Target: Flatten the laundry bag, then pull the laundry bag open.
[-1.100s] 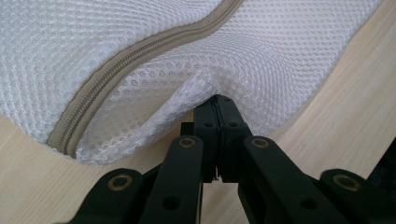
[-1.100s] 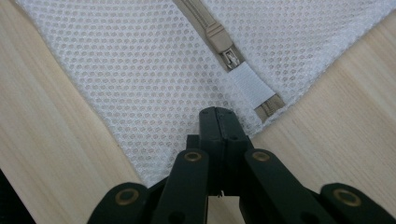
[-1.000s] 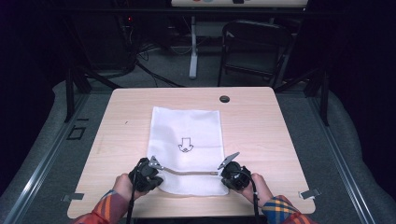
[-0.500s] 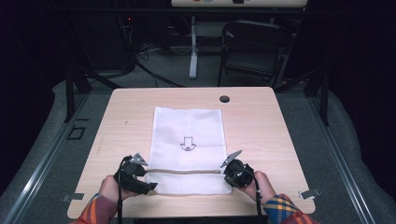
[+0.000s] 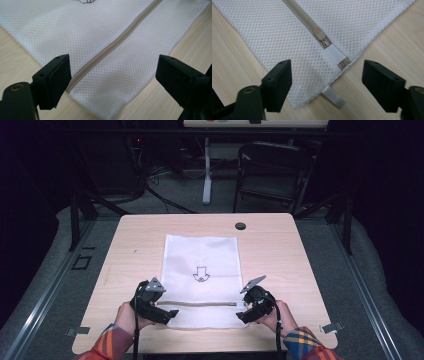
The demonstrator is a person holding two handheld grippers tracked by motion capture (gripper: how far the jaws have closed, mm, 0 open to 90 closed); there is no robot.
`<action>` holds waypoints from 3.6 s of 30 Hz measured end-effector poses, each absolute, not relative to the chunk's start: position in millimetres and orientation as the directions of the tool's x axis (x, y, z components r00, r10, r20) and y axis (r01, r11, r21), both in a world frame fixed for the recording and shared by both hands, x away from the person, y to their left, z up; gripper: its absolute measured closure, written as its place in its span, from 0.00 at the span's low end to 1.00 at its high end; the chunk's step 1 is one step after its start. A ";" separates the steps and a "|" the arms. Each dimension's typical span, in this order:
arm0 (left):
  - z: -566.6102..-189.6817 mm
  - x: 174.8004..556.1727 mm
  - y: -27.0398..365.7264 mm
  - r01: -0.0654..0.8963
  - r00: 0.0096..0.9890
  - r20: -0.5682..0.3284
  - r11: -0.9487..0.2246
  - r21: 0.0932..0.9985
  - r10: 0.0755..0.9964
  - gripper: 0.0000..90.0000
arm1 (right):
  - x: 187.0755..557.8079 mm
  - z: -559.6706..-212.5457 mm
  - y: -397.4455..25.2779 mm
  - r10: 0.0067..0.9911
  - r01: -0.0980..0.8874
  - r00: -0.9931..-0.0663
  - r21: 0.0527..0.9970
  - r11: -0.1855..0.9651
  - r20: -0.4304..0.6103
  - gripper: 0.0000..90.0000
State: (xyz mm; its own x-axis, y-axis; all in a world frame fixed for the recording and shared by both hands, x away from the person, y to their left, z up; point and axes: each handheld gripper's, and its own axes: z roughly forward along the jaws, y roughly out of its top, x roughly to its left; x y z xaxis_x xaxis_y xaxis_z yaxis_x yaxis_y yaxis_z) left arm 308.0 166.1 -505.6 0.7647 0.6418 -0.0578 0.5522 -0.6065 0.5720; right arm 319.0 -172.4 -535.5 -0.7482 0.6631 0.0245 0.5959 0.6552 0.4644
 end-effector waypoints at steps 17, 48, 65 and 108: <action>-512.9 331.2 123.1 0.498 0.812 -0.053 -0.642 0.583 0.582 0.12 | 323.4 -538.3 -174.0 0.676 0.613 -0.736 0.466 0.638 0.043 0.09; -527.7 345.7 53.4 0.418 0.874 -0.055 -0.688 0.593 0.483 0.19 | 324.6 -535.3 -172.7 0.687 0.587 -0.727 0.514 0.626 -0.006 0.44; -546.6 345.4 29.3 0.392 0.895 -0.096 -0.668 0.633 0.435 0.52 | 323.9 -540.6 -175.3 0.702 0.579 -0.712 0.555 0.597 -0.011 1.00; -568.2 347.7 5.3 0.382 0.905 -0.107 -0.679 0.627 0.411 0.90 | 326.9 -561.6 -171.8 0.681 0.560 -0.732 0.546 0.623 -0.026 1.00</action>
State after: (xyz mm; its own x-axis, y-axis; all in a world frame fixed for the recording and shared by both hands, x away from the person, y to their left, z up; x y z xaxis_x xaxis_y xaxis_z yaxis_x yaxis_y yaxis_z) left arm 347.7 5.3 -568.2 0.9052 0.4114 -0.1067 0.3824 -0.6788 0.6269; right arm 326.9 -171.8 -561.6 -0.7321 0.6807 -0.0261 0.5600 0.6233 0.5458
